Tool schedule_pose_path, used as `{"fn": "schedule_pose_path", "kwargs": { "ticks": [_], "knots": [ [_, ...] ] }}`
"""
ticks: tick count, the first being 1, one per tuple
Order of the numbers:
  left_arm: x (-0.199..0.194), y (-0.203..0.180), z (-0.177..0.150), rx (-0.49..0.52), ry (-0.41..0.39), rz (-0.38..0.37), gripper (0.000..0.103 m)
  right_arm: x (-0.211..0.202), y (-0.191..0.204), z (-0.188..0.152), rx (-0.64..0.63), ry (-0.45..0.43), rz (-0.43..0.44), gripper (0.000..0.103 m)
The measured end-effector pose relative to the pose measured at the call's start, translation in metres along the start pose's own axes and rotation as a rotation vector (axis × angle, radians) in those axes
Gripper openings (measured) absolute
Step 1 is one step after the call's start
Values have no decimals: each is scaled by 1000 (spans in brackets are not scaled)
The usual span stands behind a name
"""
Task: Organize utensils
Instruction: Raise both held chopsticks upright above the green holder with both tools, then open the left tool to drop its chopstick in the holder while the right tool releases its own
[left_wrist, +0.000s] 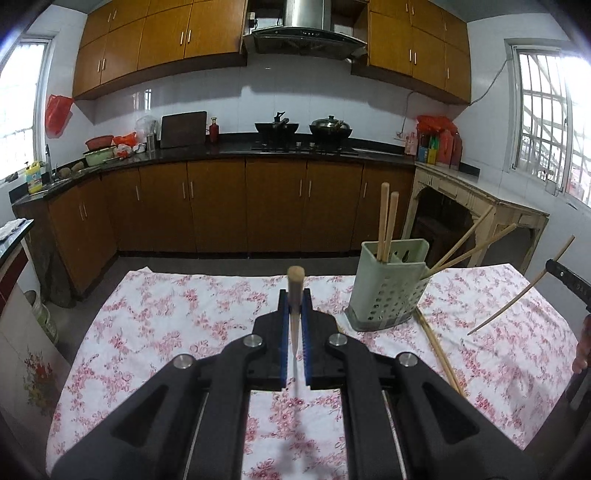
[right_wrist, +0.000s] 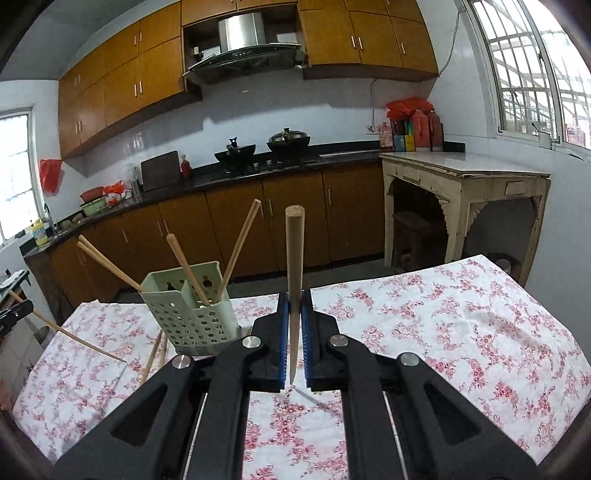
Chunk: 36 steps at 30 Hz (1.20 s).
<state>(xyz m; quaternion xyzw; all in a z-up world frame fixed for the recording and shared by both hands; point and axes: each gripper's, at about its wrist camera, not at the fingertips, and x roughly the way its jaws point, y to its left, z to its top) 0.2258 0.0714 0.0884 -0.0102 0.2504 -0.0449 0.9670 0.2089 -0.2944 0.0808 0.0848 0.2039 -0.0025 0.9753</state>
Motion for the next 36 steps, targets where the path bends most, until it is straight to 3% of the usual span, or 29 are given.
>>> {"fn": "schedule_pose_path", "kwargs": {
  "ticks": [6, 16, 26, 32, 36],
  "knots": [
    [-15, -13, 14, 11, -24, -41, 7, -12, 10, 15, 14, 3, 65, 7],
    [-41, -55, 58, 36, -91, -159, 7, -41, 44, 65, 10, -62, 258, 7],
    [-44, -94, 111, 37, -194, -187, 7, -27, 84, 100, -87, -168, 232, 7],
    [-20, -110, 139, 33, -258, -120, 7, 3, 86, 104, -82, -141, 212, 7],
    [12, -116, 140, 28, -209, -105, 7, 24, 87, 100, -75, -97, 200, 7]
  ]
}}
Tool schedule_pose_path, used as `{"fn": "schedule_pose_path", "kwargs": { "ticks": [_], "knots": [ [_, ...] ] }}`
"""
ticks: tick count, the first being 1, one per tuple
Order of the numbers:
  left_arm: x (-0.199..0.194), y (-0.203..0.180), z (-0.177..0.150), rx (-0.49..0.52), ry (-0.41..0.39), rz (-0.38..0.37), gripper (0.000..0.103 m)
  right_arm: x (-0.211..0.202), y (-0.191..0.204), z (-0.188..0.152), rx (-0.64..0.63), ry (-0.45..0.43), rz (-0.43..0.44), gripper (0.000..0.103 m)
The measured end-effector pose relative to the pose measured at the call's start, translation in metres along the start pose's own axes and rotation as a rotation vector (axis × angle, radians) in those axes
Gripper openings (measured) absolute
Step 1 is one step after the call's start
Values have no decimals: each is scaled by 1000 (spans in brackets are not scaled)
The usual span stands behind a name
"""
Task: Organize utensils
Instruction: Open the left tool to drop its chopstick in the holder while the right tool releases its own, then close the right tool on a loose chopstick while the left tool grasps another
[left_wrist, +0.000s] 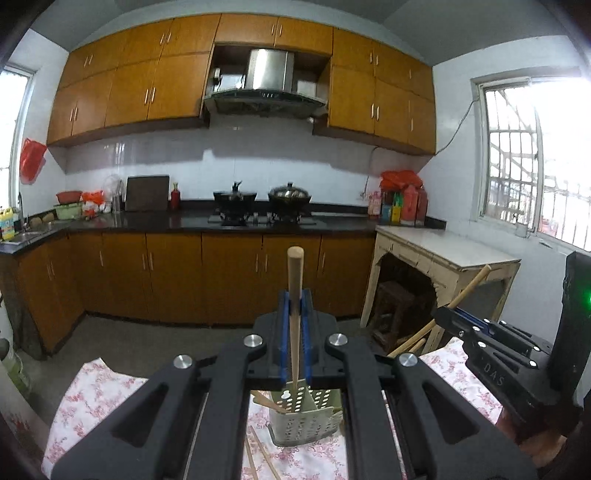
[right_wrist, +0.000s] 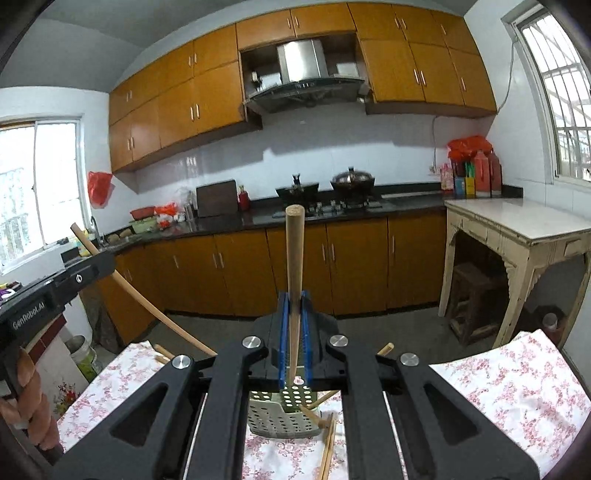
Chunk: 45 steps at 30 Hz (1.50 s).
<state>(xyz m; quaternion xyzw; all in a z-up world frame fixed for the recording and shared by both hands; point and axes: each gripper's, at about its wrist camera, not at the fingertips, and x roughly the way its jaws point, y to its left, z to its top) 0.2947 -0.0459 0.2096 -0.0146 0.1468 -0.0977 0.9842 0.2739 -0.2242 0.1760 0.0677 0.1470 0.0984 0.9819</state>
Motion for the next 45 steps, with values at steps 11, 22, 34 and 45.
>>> {"fn": "schedule_pose_path", "kwargs": {
  "ticks": [11, 22, 34, 45],
  "knots": [
    [46, 15, -33, -17, 118, 23, 7, 49, -1, -29, 21, 141, -15, 7],
    [28, 37, -38, -60, 113, 39, 27, 34, -5, -22, 51, 146, -35, 17],
    [-54, 78, -74, -108, 74, 98, 41, -48, -43, -45, 79, 75, -100, 19],
    [-21, 92, -214, -123, 357, 158, 42, -1, -52, -188, 130, 417, -79, 19]
  ]
}}
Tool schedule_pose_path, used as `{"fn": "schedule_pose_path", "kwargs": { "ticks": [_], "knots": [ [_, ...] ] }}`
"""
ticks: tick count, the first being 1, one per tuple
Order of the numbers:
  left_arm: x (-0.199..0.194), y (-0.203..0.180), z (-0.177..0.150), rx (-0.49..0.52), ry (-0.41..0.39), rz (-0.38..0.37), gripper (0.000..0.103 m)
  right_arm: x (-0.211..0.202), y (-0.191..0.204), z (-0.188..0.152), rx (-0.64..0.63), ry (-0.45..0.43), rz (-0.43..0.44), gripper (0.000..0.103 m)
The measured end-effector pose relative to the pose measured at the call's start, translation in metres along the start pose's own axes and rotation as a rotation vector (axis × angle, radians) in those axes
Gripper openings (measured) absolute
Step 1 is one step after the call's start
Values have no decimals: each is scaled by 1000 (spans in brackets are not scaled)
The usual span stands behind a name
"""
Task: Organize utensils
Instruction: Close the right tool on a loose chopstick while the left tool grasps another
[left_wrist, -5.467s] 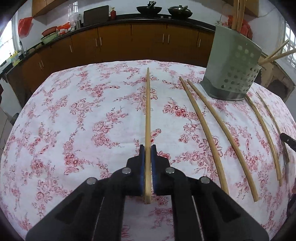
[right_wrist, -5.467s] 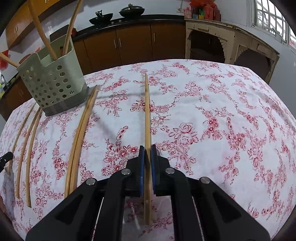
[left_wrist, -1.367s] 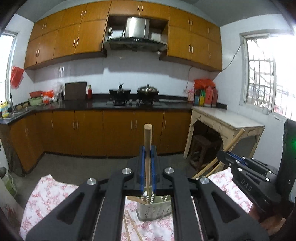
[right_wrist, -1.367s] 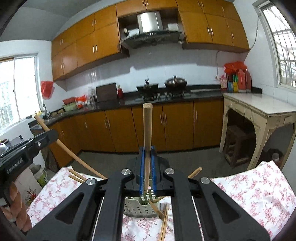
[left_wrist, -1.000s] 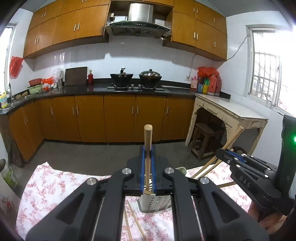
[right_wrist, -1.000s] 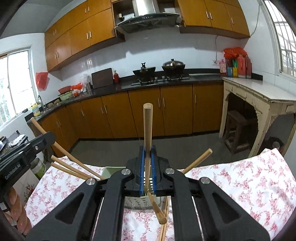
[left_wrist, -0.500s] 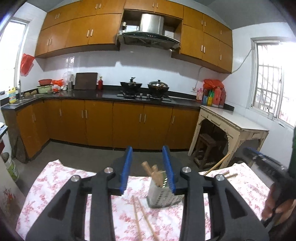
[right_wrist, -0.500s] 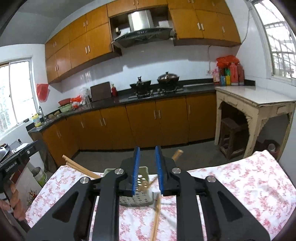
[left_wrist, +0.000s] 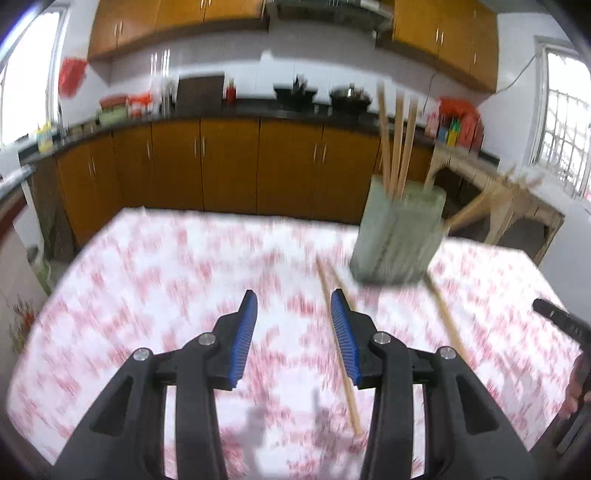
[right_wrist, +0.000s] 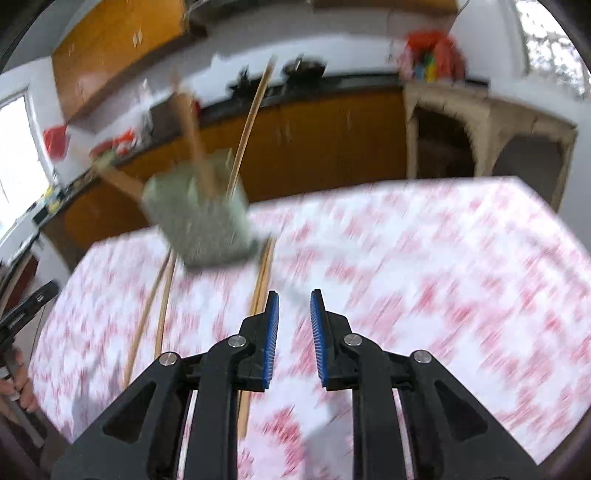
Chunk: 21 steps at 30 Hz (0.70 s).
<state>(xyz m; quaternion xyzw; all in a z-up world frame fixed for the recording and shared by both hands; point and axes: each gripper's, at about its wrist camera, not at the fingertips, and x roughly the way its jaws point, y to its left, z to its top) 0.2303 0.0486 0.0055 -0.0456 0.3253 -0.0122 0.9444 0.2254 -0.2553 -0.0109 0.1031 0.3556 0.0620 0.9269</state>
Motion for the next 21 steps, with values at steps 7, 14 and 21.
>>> {"fn": "schedule_pose_path", "kwargs": {
  "ticks": [7, 14, 21],
  "knots": [
    [25, -6, -40, 21, 84, -31, 42, 37, 31, -47, -117, 146, 53, 19],
    [33, -19, -46, 48, 111, -45, 42, 48, 30, -55, -120, 174, 51, 19],
    [40, -24, -48, 53, 135, -52, 42, 58, 31, -51, -136, 179, -8, 18]
  ]
}}
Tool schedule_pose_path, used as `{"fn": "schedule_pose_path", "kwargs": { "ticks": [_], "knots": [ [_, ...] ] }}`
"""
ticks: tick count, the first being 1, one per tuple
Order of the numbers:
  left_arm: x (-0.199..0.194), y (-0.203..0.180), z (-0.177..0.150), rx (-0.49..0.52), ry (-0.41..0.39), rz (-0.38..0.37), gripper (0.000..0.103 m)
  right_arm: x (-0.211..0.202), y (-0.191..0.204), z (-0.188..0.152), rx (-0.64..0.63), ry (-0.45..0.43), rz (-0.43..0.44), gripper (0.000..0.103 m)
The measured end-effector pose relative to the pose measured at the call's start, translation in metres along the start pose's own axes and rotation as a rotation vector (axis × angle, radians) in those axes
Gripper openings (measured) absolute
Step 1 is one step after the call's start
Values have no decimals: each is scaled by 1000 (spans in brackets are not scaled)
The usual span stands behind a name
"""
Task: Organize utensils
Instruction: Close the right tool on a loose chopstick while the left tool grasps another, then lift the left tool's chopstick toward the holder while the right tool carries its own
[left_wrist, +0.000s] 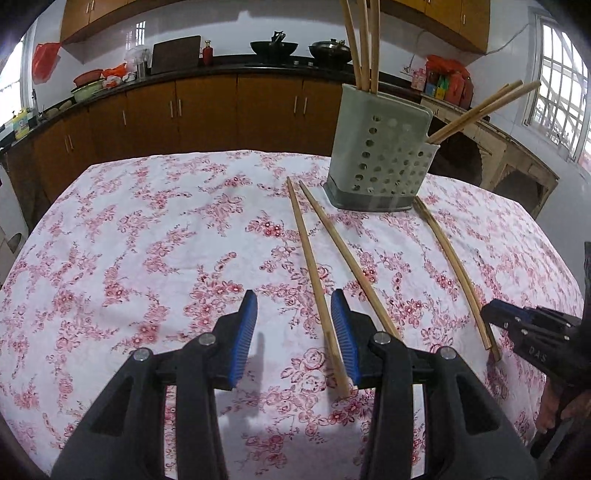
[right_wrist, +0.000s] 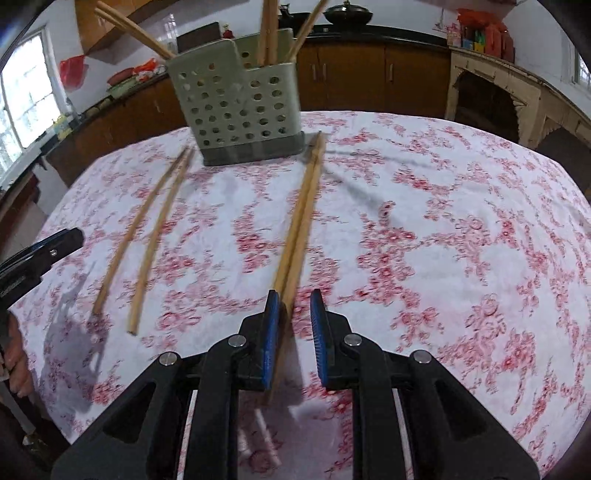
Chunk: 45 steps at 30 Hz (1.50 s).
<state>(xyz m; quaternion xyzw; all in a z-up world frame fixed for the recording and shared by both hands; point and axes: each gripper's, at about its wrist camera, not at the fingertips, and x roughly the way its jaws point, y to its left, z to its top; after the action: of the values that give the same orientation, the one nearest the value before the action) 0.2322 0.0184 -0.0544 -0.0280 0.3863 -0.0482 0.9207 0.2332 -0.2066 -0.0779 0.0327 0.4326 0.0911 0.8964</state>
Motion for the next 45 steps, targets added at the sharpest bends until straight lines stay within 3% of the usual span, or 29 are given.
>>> {"fn": "schedule_pose_path", "kwargs": {
  "ticks": [6, 7, 8, 13, 16, 19, 21, 23, 31, 37, 45],
  "knots": [
    [6, -4, -1, 3, 17, -13, 42, 2, -7, -1, -4, 1, -30, 15],
    [7, -6, -1, 6, 21, -16, 42, 2, -7, -1, -11, -2, -52, 7],
    [8, -7, -1, 9, 23, -17, 42, 2, -9, 0, -10, -8, -87, 8],
    [17, -16, -1, 33, 45, -8, 42, 4, -43, 9, 143, -12, -101, 7],
    [26, -21, -1, 50, 63, 6, 41, 3, -47, 8, 146, -13, -101, 7],
    [38, -27, 1, 68, 84, 41, 32, 3, -44, 8, 132, -18, -114, 7],
    [45, -28, 0, 68, 102, 57, 14, 4, -44, 8, 131, -17, -113, 7],
    [53, -26, 0, 62, 118, 66, 9, 4, -45, 10, 136, -16, -109, 7],
    [54, 23, 8, -6, 115, 163, 8, 11, -54, 23, 138, -26, -137, 8],
    [52, 41, 8, -14, 111, 110, 13, 13, -57, 24, 110, -45, -170, 8],
    [54, 33, 8, 18, 116, 120, 21, 12, -58, 24, 113, -46, -165, 8]
  ]
}}
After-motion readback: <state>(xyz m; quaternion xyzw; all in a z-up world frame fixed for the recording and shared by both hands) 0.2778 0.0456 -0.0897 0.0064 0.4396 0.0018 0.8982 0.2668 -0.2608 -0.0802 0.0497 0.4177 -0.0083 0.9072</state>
